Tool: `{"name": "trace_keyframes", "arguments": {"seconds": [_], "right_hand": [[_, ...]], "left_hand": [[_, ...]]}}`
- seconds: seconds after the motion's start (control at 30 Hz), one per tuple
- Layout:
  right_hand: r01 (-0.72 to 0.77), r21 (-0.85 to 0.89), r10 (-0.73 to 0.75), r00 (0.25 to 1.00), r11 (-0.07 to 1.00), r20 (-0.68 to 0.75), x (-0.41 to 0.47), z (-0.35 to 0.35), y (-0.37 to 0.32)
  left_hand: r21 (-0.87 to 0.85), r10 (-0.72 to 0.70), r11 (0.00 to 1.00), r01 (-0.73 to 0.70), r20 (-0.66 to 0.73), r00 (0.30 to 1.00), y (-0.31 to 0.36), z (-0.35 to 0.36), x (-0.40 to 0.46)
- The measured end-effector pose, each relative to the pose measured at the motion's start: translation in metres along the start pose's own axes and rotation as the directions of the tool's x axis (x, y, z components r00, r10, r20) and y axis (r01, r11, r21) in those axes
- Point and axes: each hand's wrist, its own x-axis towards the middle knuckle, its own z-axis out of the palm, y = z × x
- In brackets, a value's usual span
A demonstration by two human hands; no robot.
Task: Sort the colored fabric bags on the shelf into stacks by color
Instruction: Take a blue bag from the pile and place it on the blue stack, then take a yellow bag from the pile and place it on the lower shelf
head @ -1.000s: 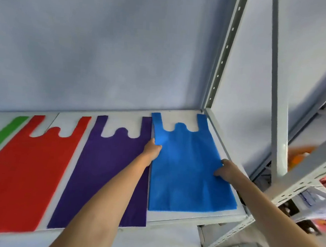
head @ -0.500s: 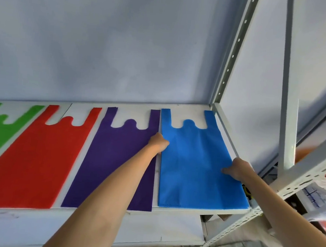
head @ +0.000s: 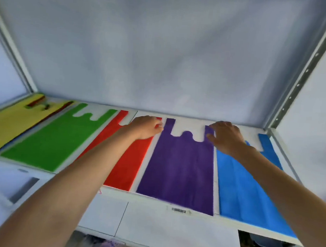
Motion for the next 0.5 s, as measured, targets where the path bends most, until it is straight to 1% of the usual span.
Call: {"name": "trace_keyframes", "arguments": {"seconds": [0.1, 0.27, 0.37, 0.5], "right_hand": [[0.081, 0.024, -0.08, 0.996, 0.996, -0.035, 0.009, -0.002, -0.083], [0.175, 0.073, -0.175, 0.985, 0.982, -0.005, 0.017, 0.001, -0.225], [0.225, 0.108, -0.226, 0.974, 0.968, -0.001, 0.02, 0.001, -0.31], [0.27, 0.144, -0.274, 0.962, 0.952, 0.012, 0.027, 0.006, -0.399]], "left_hand": [[0.046, -0.041, 0.998, 0.043, -0.03, 0.999, -0.075, -0.019, -0.046], [0.058, -0.123, 0.99, 0.129, -0.097, 0.988, -0.205, -0.047, -0.122], [0.07, -0.185, 0.979, 0.193, -0.115, 0.976, -0.284, -0.064, -0.161], [0.039, -0.265, 0.962, 0.271, -0.124, 0.956, -0.366, -0.078, -0.198]]}}
